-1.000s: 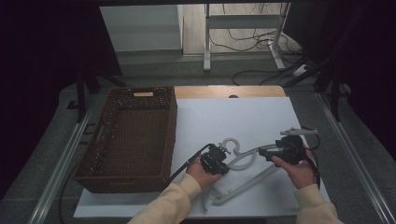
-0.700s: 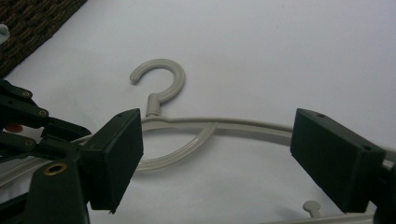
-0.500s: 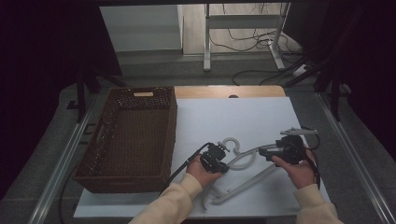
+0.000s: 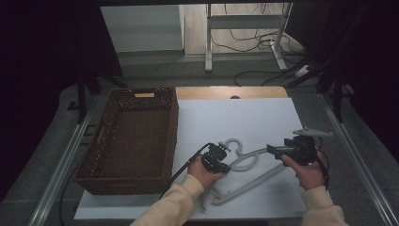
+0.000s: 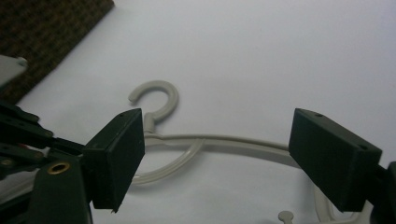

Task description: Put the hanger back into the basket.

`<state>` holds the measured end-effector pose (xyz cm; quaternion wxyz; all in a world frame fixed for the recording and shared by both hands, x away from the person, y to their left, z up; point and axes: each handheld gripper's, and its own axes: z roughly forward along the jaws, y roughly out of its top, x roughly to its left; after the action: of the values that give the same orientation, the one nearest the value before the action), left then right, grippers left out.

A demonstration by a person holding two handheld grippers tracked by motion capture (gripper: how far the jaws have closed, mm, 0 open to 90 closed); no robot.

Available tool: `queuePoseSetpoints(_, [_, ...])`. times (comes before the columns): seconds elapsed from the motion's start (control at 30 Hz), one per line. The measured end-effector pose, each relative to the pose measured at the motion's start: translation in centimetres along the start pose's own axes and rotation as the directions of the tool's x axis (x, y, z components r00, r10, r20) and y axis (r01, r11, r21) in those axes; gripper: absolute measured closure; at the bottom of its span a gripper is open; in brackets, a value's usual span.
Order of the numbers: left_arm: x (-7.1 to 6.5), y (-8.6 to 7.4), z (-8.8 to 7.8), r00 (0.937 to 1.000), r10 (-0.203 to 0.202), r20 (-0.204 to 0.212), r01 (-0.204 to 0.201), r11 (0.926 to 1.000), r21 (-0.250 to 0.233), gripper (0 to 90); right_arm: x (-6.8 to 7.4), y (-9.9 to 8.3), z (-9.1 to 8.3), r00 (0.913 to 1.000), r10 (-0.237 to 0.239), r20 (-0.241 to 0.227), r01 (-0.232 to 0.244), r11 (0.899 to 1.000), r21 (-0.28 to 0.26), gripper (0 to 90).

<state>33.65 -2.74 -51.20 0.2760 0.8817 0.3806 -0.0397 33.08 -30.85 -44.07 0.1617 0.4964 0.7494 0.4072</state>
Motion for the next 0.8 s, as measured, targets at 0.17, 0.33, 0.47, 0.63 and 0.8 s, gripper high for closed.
queuePoseSetpoints(0.17, [0.5, 0.0, -0.7, 0.9999, -0.013, -0.01, 0.012, 0.9994, -0.033, 82.0, -0.4, -0.2, -1.5, 0.9994, 0.02, -0.027, -0.022, 0.997, -0.079, 18.3])
queuePoseSetpoints(0.33, [0.8, 0.2, -2.1, 0.9997, -0.024, 0.01, 0.024, 0.9971, -0.072, 82.0, -1.0, -0.5, -3.2, 0.999, 0.033, -0.032, -0.038, 0.985, -0.169, 19.1])
queuePoseSetpoints(0.47, [0.8, 0.6, -4.0, 0.9995, -0.026, 0.019, 0.028, 0.9924, -0.12, 82.0, -1.8, -0.9, -4.2, 0.9955, 0.073, -0.06, -0.084, 0.972, -0.217, 19.1])
queuePoseSetpoints(0.63, [0.8, 1.3, -7.3, 0.9997, -0.021, 0.013, 0.023, 0.982, -0.188, 82.0, -2.6, -1.6, -4.5, 0.9942, 0.09, -0.058, -0.101, 0.969, -0.225, 18.5])
queuePoseSetpoints(0.8, [0.9, 2.0, -9.9, 0.9998, -0.018, 0.003, 0.018, 0.971, -0.238, 82.0, -2.4, -1.7, -4.6, 0.9962, 0.062, -0.06, -0.074, 0.972, -0.225, 17.2])
